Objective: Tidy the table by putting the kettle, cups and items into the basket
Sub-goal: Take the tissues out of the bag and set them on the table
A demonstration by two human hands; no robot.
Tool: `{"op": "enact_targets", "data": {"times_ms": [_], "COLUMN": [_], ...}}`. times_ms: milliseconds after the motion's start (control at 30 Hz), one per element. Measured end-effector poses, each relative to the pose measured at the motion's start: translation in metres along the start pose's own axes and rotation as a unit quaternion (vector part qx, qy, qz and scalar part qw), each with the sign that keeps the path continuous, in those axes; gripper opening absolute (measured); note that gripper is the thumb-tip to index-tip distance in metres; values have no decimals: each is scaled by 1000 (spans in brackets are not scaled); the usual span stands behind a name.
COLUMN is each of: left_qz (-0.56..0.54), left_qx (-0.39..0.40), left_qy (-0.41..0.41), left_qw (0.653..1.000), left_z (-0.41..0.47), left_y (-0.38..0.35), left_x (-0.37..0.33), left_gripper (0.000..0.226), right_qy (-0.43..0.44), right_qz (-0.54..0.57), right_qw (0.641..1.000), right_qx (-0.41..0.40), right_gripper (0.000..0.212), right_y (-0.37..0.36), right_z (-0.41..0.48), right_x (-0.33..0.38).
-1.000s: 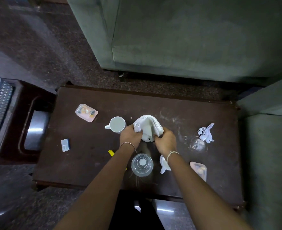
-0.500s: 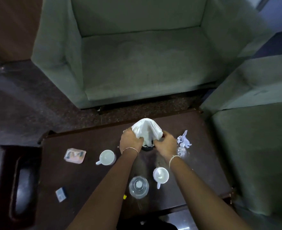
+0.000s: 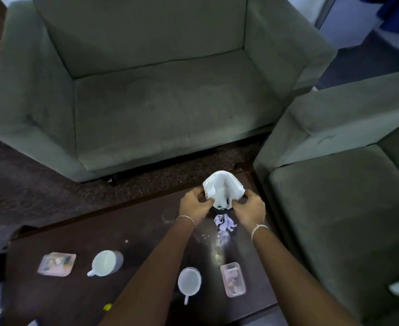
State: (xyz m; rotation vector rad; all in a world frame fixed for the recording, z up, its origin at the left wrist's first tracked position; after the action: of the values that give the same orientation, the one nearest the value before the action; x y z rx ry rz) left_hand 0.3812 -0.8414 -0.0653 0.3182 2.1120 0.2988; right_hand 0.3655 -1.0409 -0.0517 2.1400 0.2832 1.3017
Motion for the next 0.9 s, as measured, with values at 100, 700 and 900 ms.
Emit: {"op": "enact_targets", "data": {"times_ms": [100,700,900], "left_qz": [18,53,54], "left_qx": [13,11,6], "left_qy": [3,60,67], "left_qw": [1000,997,996], "left_z": [23,88,86], "left_y": [-37,-110,-113], "left_x": [-4,16,15], "left_gripper": [33,38,44], "right_qy": [-8,-28,-11], "right_qz": [-10,-40,-44], "right_qw": [1000,993,993], "right_qx": [20,104,105], "right_gripper": [19,28,29], "right_y": [10,-10,-7], "right_z": [37,134,129], "right_x": [-18,-79,-80]}}
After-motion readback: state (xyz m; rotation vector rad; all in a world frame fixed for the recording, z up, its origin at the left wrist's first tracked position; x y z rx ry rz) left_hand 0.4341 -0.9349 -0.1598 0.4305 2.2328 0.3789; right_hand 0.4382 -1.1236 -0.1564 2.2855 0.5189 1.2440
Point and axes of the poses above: each hand's wrist, its own z-axis towards the middle knuckle, its own y-axis out of the back of the hand, x = y × z, the point moved 10 cm from there along z, towards the middle knuckle, and after that the axes turned 1 degree about y, right-handed, at the moved point
